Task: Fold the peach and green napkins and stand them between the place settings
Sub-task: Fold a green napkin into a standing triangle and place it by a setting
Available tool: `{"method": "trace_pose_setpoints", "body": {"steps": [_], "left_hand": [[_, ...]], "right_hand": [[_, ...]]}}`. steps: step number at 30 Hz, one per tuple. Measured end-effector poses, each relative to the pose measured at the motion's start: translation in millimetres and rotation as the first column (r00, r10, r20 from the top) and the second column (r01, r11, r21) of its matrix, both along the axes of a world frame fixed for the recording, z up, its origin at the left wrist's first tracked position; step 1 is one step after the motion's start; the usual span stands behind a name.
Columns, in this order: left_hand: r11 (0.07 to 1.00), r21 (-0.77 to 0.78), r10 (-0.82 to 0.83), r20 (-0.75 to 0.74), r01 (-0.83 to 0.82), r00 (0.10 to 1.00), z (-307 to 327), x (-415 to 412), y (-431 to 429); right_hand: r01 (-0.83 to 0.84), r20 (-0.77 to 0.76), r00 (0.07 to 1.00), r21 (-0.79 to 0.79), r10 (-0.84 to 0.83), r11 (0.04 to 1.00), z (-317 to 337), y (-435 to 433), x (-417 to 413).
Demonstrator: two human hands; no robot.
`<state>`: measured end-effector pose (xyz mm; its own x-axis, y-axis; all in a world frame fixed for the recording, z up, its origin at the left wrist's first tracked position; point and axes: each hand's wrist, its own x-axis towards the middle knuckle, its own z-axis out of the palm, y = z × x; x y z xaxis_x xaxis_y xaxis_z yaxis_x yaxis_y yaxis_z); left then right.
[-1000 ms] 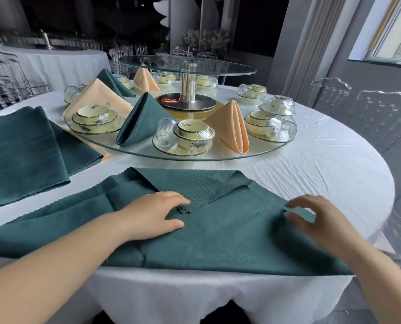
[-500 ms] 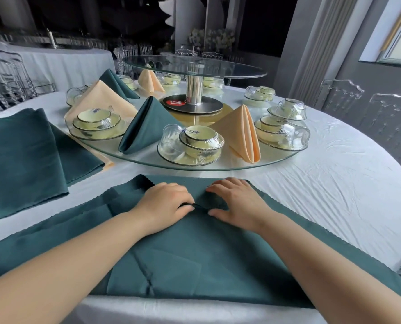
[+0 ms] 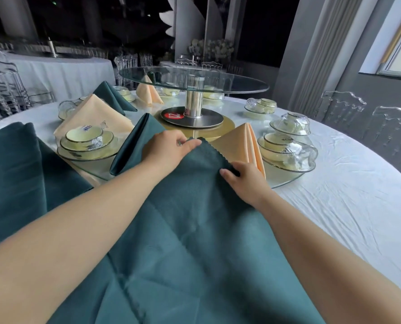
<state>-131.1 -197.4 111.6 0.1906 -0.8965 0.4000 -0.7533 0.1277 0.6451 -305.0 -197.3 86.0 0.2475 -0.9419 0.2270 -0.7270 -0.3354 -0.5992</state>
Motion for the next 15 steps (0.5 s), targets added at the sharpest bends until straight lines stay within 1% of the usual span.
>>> {"method": "trace_pose_setpoints", "body": {"steps": [2,4,6,9,12,15], "left_hand": [[0.997,0.071,-0.036,-0.114,0.044,0.993,-6,3,-5],[0.985,0.138,-0.078,-0.170,0.102,0.982,-15,7,-3],[0.978,0.144,-0.120,-0.205,0.151,0.971,-21,12,0],[0.979,0.111,-0.134,-0.273,0.170,0.953,-20,15,1],[0.987,0.094,-0.106,-0.221,0.130,0.970,-15,12,0],[0.996,0.067,-0.041,-0.127,0.050,0.991,-16,11,4]], "right_hand": [[0.011,-0.025,1.000,0.026,-0.010,1.000,0,-8,1],[0.027,-0.023,0.999,0.045,-0.026,0.999,0,-13,1],[0.029,0.016,0.999,0.075,-0.031,0.997,-1,-16,2],[0.039,0.074,0.996,0.090,-0.046,0.995,0,-16,4],[0.059,0.110,0.992,0.074,-0.067,0.996,2,-16,7],[0.068,0.098,0.993,0.047,-0.072,0.997,2,-17,8]]}}
